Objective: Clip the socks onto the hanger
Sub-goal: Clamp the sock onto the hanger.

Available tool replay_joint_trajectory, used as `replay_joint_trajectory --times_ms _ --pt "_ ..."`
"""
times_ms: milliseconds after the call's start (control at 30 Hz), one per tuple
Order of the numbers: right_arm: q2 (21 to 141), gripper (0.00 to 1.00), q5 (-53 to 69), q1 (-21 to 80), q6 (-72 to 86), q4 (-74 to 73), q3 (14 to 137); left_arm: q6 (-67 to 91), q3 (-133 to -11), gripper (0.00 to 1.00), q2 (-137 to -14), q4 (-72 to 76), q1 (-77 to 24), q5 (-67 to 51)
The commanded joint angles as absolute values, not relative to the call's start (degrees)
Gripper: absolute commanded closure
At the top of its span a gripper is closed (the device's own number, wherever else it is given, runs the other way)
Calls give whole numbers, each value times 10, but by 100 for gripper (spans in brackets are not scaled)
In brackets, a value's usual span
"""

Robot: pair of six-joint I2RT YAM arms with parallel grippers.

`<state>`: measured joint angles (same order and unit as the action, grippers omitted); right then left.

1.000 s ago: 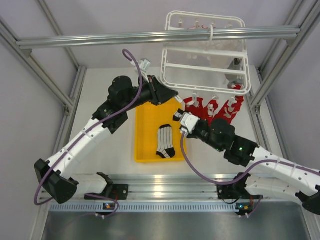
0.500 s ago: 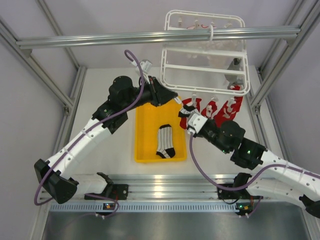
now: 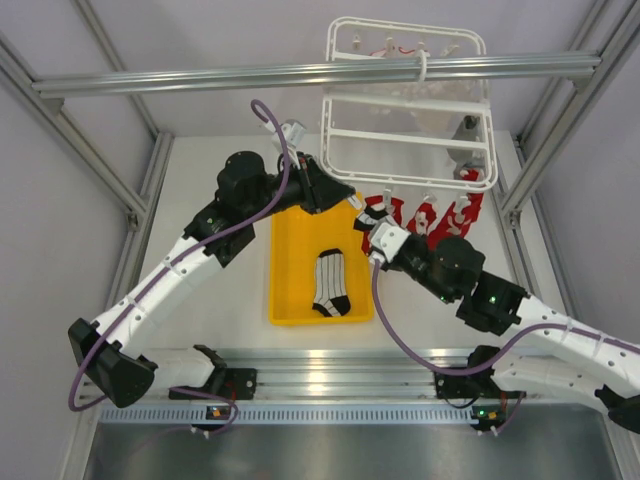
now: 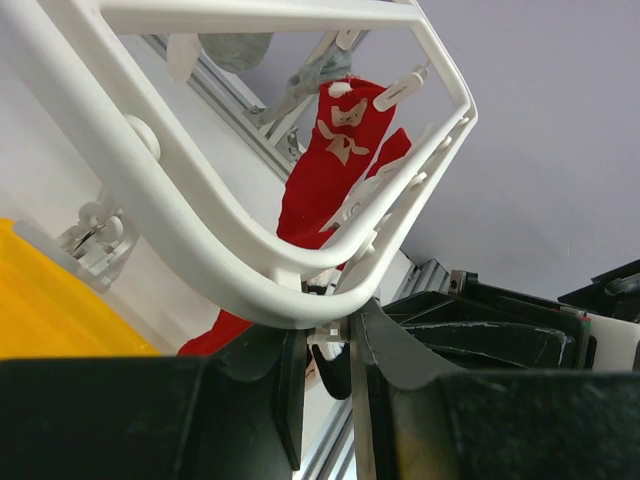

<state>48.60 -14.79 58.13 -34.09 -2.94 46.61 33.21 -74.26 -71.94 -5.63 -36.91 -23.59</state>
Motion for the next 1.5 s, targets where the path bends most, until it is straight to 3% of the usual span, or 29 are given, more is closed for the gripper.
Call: replay_joint_trajectory --times_ms 0,1233,1433,1467 --pt "488 100 -147 584 -341 -4 503 324 -756 100 -720 -91 -371 -272" --pt "530 100 -181 598 -404 52 534 336 -776 100 -745 -134 -372 -293" --pt "529 100 -193 598 -404 58 530 351 -776 90 -745 -130 -371 -298" --pt "530 100 -194 598 -404 59 530 351 -775 81 -744 -132 -372 -297"
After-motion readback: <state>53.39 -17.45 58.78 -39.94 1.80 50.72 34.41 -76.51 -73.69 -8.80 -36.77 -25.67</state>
